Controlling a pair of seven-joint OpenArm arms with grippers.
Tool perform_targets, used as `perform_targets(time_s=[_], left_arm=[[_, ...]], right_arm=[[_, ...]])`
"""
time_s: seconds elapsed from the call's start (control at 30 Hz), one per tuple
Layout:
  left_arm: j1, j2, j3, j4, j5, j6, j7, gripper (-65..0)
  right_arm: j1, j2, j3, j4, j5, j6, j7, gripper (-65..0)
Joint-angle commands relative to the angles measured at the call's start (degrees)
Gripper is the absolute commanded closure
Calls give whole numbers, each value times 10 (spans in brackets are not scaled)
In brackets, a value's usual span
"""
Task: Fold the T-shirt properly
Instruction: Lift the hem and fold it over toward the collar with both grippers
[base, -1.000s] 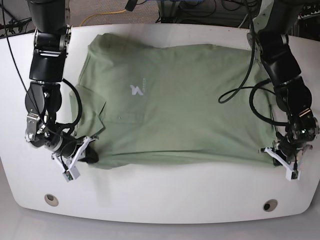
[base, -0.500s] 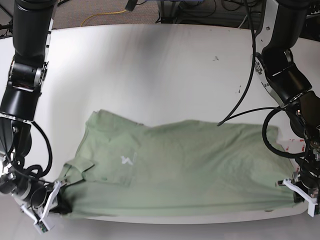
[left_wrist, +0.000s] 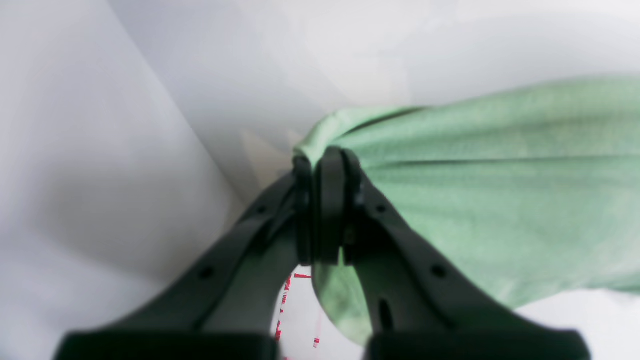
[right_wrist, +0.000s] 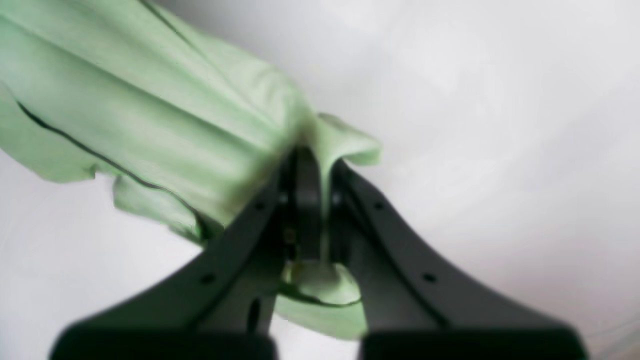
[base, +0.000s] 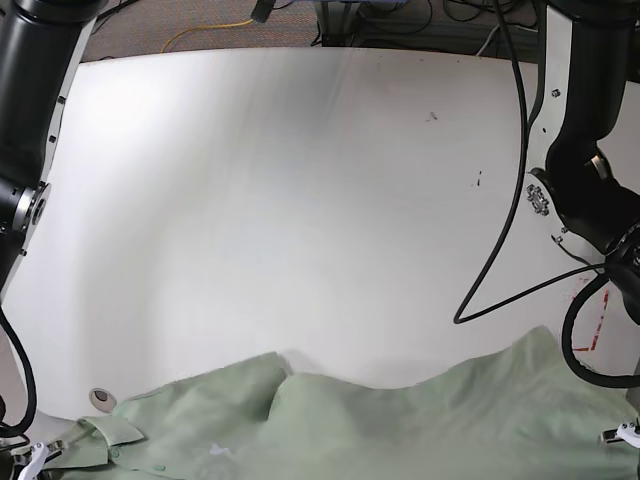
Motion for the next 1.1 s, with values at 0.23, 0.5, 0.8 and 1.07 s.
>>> perform_targets(time_s=[0.23,0.5,0.8,1.07], left_arm=[[110,16,-4,60,19,-36,-4,0],[266,17,-5,77,19,-72,-6,0],[457,17,-66,105,19,-140,-7,0],[573,16,-103,105,21,-140,-47,0]], right_arm=[[-190,15,89,132,-18,-5,-19,0],[-408,-47,189,192,-18,-5,-19,0],[-624,-113,261,222,-20,-5,-18,0],[-733,-138,303,244,-18,-5,-18,0]])
